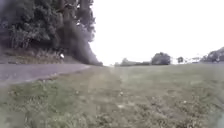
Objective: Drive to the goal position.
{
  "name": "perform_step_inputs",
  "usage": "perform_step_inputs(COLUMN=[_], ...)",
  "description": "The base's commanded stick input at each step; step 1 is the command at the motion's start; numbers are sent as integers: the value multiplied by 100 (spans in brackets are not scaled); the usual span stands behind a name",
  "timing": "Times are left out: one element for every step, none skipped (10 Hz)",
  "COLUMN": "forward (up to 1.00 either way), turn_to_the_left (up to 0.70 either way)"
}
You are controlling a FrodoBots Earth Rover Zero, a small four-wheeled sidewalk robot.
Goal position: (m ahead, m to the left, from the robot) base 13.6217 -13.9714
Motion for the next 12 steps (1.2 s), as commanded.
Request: perform_step_inputs(forward=[70,70,70,70,70,70,70,70,70,70,70,70], turn_to_the_left=[-33,-35,-35,-35,-32,-26,-3,-1,-3,-7,-10,-21])
